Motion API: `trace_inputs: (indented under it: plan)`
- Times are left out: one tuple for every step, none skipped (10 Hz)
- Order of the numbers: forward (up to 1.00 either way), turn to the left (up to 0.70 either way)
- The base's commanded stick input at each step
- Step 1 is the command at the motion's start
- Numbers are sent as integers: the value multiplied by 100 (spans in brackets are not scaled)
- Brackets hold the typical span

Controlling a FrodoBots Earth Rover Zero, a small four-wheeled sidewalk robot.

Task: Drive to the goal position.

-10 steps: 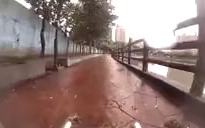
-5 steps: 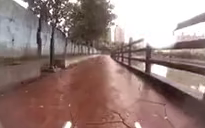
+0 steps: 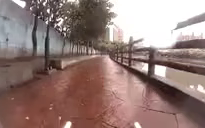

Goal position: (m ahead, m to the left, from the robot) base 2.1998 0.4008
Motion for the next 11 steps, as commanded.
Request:
trace_inputs:
  plan:
    - [50, 0]
    - [50, 0]
    - [50, 0]
    - [50, 0]
    - [50, 0]
    - [50, 0]
    - [50, 0]
    - [50, 0]
    - [50, 0]
    - [50, 0]
    - [50, 0]
